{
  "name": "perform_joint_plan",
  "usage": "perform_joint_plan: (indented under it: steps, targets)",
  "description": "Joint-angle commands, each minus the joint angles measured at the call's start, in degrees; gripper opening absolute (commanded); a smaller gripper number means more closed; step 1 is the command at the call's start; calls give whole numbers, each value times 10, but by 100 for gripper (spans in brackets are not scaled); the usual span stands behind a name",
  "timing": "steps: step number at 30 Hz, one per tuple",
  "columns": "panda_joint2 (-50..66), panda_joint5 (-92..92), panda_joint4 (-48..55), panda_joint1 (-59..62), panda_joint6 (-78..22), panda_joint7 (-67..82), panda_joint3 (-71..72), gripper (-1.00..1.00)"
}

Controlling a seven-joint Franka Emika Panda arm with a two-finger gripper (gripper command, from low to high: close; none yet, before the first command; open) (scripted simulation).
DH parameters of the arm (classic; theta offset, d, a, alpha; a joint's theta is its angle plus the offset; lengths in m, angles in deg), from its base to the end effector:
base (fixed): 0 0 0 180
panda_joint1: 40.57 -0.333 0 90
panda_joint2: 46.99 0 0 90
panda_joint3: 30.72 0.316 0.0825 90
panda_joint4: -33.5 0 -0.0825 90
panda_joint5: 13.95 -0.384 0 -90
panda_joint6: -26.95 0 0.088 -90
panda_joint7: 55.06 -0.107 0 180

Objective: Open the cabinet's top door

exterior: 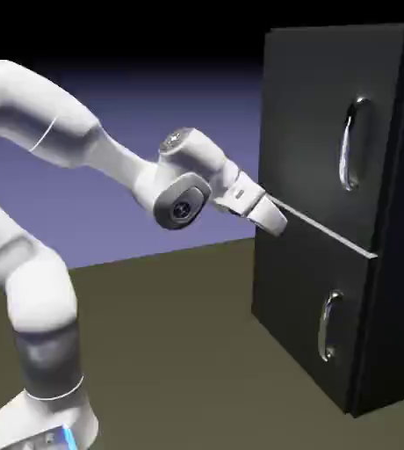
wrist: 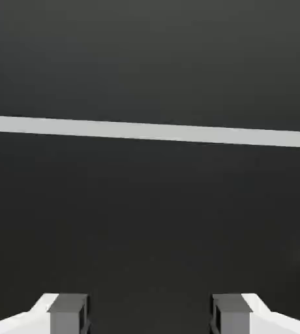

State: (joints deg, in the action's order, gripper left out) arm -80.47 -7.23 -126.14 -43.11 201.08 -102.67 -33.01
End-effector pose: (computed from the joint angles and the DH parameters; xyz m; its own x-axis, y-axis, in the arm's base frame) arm 0.3913 0.0101 0.4754 0.5072 -0.6618 0.5521 -0.4369 -0.7496 -0.4972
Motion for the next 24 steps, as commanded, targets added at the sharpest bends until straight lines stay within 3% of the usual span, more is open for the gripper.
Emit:
perform_joint_plan:
  steps: [1, 24]
  targets:
    - [-3, 25, 5, -7, 0, -19, -8, 0]
    - [-73, 598, 121, -165, 12, -458, -203, 0]
